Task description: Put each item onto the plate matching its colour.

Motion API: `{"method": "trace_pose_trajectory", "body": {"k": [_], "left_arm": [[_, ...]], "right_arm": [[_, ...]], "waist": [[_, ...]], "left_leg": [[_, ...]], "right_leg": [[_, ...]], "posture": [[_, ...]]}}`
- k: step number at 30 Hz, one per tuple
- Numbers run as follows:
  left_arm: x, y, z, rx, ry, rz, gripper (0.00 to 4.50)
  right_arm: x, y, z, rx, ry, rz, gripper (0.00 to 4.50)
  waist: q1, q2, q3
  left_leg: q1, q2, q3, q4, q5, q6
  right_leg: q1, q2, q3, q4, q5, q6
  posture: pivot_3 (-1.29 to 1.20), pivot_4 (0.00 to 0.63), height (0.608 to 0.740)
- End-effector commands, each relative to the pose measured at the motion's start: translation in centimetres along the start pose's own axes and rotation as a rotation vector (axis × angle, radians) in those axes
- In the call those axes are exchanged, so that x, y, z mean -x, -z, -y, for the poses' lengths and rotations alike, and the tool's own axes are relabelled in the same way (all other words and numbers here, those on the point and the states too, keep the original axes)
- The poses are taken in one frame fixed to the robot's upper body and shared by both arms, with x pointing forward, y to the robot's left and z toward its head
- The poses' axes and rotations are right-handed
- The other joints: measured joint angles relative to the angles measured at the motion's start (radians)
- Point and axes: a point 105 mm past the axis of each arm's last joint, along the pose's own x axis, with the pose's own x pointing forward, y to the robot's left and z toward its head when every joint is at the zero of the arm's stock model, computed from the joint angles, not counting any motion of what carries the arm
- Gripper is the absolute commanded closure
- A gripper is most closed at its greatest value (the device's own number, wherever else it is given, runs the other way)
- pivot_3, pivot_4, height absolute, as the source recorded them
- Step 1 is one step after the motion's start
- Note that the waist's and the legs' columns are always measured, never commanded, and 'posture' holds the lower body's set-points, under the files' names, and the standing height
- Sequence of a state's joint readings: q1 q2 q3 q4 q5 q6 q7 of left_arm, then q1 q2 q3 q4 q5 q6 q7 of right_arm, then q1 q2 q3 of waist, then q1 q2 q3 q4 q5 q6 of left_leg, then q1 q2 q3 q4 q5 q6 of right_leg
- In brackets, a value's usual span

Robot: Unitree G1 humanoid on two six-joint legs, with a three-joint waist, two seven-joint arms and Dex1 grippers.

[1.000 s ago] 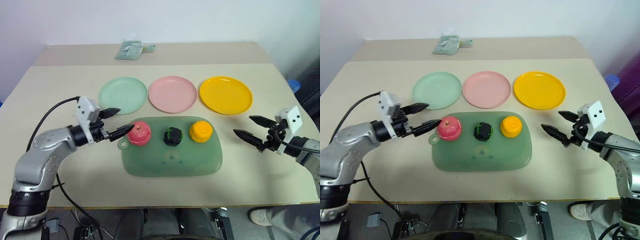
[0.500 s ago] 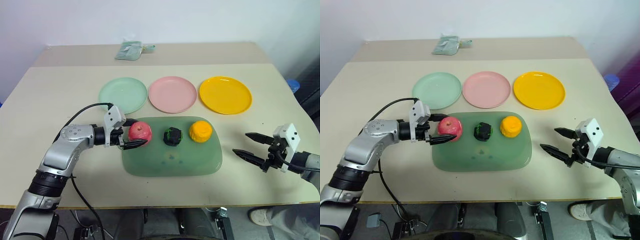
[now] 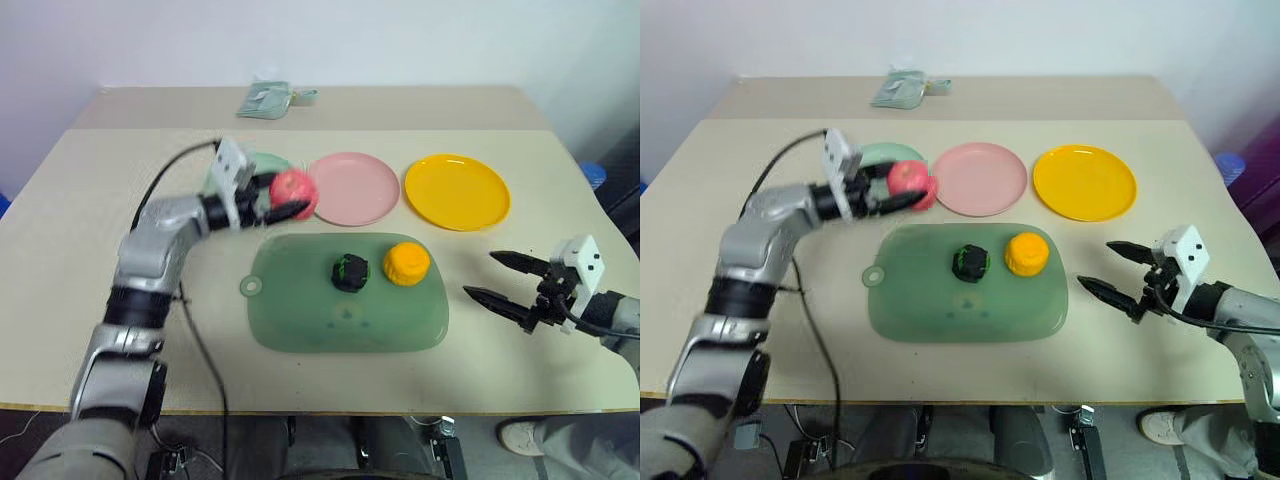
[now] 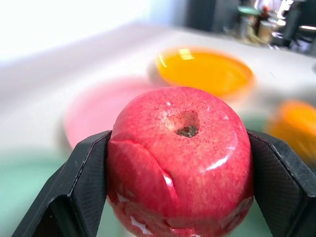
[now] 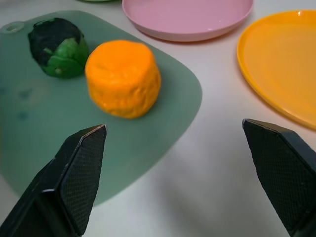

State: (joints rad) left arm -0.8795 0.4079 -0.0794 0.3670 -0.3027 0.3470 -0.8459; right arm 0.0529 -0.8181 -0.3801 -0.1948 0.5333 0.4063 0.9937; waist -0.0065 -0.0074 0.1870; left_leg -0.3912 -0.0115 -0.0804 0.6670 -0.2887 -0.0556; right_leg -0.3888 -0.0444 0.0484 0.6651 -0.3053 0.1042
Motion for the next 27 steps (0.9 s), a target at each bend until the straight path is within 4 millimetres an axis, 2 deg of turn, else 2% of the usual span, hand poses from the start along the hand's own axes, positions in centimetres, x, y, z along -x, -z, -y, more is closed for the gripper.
{"method": "trace_pose_trajectory", "body": {"k": [1,3,5,7,8,12,15,16,17,19,22,24,27], "left_arm": [[-4.1,0.6,-0.1,0.002,-0.033,-0.062,1.11],[-6.0,1.2,0.0,0.022,-0.052,-0.103,1.11],[-7.1,2.2,0.2,0.017,-0.059,-0.148,1.11],[-7.7,2.7,0.4,0.026,-0.06,-0.162,0.08],[-7.8,2.7,0.4,0.026,-0.062,-0.161,0.02],[-7.1,1.0,-0.5,0.045,-0.066,-0.034,0.02],[-5.8,-0.7,-1.3,0.036,-0.068,0.085,0.02],[-4.7,-1.5,-0.9,0.03,-0.015,0.139,0.02],[-3.6,-2.0,0.0,0.024,0.063,0.179,0.02],[-1.1,-2.0,3.0,0.024,0.259,0.192,0.02],[1.4,0.0,7.5,-0.011,0.466,0.079,0.02],[2.0,1.5,9.5,-0.036,0.537,-0.002,0.02],[1.7,3.0,11.0,-0.078,0.56,-0.073,0.02]], "right_arm": [[-0.6,-1.2,-0.1,0.037,-0.001,0.042,0.0],[-0.8,-1.6,-0.2,0.043,0.004,0.051,0.0],[-0.7,-1.9,-0.3,0.05,0.017,0.058,0.0],[-0.5,-2.2,-0.4,0.055,0.036,0.06,0.0],[-0.3,-2.3,-0.5,0.055,0.045,0.06,0.0],[0.3,-2.4,-1.2,0.049,0.06,0.054,0.0],[0.4,-2.4,-1.6,0.044,0.063,0.048,0.0],[0.4,-2.5,-1.8,0.042,0.061,0.045,0.0],[0.4,-2.5,-2.0,0.04,0.052,0.042,0.0],[0.2,-2.6,-2.6,0.032,0.022,0.035,0.0],[-0.2,-2.6,-3.6,0.027,-0.038,0.022,0.0],[-0.5,-2.6,-4.3,0.017,-0.08,0.016,0.0],[-0.8,-2.4,-4.6,0.019,-0.104,0.002,0.0]], "waist": [[-0.003,0.0,0.0],[-0.004,-0.001,0.0],[-0.011,-0.001,0.001],[-0.015,-0.001,0.001],[-0.014,-0.001,0.001],[-0.008,-0.001,0.001],[-0.007,-0.001,0.001],[-0.007,-0.001,0.001],[-0.011,0.0,0.0],[-0.015,0.001,0.0],[-0.013,0.001,0.0],[-0.001,0.001,0.0],[0.018,0.001,0.0]], "left_leg": [[0.0,-0.001,0.0,0.0,0.0,0.0],[-0.001,-0.002,0.0,0.0,0.0,0.0],[-0.001,-0.002,0.001,0.0,0.0,0.0],[-0.001,-0.001,0.0,-0.002,0.0,0.0],[-0.001,-0.001,0.0,-0.002,0.0,0.0],[-0.001,-0.001,0.0,-0.002,0.0,0.0],[-0.001,-0.001,-0.001,-0.001,0.0,0.0],[-0.001,-0.001,-0.001,-0.001,0.0,0.0],[-0.001,-0.001,-0.001,-0.001,0.0,0.0],[-0.001,0.003,0.0,-0.002,0.0,0.0],[0.0,0.005,0.0,-0.003,0.002,-0.003],[0.0,0.005,-0.001,-0.002,0.001,-0.002],[0.0,0.003,-0.002,0.001,0.002,0.0]], "right_leg": [[0.0,0.0,0.0,0.0,0.0,0.0],[-0.001,-0.001,0.001,0.0,-0.001,0.001],[-0.002,-0.001,0.001,0.0,-0.001,0.001],[-0.004,0.0,0.003,0.001,-0.001,0.001],[-0.005,0.0,0.003,0.001,-0.001,0.001],[-0.005,0.0,0.003,0.001,-0.001,0.001],[-0.004,-0.001,0.003,0.002,-0.001,0.001],[-0.004,0.0,0.003,0.002,-0.001,0.001],[-0.004,0.0,0.003,0.002,-0.001,0.001],[-0.004,0.0,0.004,0.002,-0.001,0.001],[-0.005,0.0,0.004,0.002,-0.001,0.001],[-0.003,0.001,0.004,0.002,-0.001,0.0],[0.001,0.0,0.002,0.001,0.001,0.002]], "posture": [[0.0,0.15,0.74],[0.0,0.15,0.74],[0.0,0.15,0.74],[0.0,0.15,0.74],[0.0,0.15,0.74],[0.0,0.15,0.74],[0.0,0.15,0.74],[0.0,0.15,0.74],[0.0,0.15,0.74],[0.0,0.15,0.74],[0.0,0.15,0.74],[0.0,0.15,0.74],[0.0,0.15,0.74]]}}
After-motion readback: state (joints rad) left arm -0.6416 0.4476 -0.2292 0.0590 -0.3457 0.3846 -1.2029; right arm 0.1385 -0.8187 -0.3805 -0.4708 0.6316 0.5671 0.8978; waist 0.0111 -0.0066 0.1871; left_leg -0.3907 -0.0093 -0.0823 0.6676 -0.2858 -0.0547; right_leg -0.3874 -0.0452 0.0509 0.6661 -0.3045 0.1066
